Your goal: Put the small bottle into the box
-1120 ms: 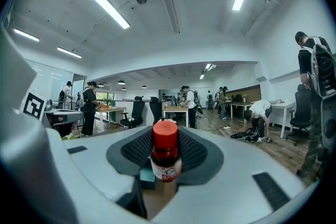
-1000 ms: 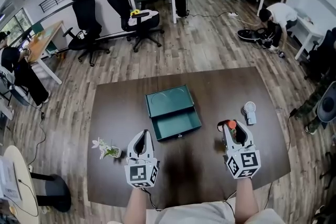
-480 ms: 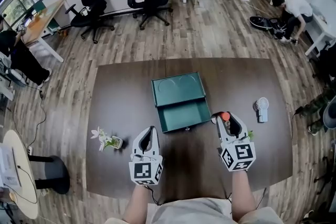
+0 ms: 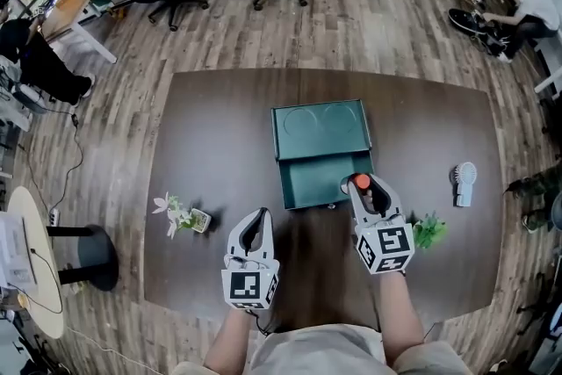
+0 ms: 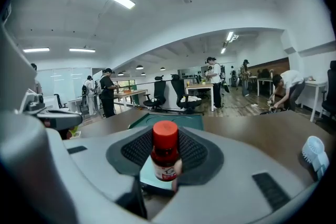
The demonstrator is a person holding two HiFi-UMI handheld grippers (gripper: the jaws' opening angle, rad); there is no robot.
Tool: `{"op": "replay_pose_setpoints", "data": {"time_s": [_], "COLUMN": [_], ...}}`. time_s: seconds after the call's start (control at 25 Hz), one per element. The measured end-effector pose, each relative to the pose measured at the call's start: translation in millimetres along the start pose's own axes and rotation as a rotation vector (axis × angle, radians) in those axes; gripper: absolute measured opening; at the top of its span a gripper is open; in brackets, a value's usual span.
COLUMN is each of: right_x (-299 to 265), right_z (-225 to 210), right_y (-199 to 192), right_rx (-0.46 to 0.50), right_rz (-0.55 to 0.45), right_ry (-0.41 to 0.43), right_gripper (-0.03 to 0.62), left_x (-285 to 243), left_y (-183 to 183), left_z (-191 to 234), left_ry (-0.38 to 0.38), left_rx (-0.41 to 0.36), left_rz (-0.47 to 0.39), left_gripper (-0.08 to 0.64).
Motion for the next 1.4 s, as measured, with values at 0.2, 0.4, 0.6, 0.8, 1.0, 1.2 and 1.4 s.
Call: {"op": "replay_pose_setpoints", "data": {"time_s": [0.2, 0.4, 0.6, 0.8, 1.0, 1.2, 1.4], "right_x": [-33, -55, -69, -73, -66, -67, -67], "right_z": [7, 11, 10, 14, 14, 17, 15], "right_y": [-14, -18, -23, -25, -27, -30, -30], "right_rx": [0.036, 0.043, 0.072, 0.094, 0.097, 0.120, 0.118], "right_rz": [0.071, 0.109, 0.159, 0.201, 0.256, 0.267, 0.256], "right_ry": [0.046, 0.074, 0.077, 0.084, 0.093, 0.087, 0.087], "right_gripper": [0.141, 0.141, 0.141, 0.141, 0.144, 0.143, 0.144], "left_x": [-3, -6, -9, -9, -7, -5, -4], "left_y": [-12, -17, -18, -20, -20, -22, -20], "left_z": [8, 18, 13, 12, 7, 7, 7], "left_ry": [0.024, 0.052, 0.033, 0.023, 0.011, 0.010, 0.012], "left_rx": [0.008, 0.013, 0.016, 0.019, 0.024, 0.030, 0.028], "left_rz": [0.036, 0.050, 0.055, 0.058, 0.057, 0.057, 0.054], "left_gripper": [0.002, 0.002, 0.002, 0.002, 0.002, 0.002, 0.002]}}
Point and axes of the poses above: the fingertips, and each gripper's own axes: x backward along the fingers, z to its left, y out of its top, the point moved 8 cm from there along x, backward along the fingers, and after that the axes turned 9 degrees about y, right-handed, at the moved point
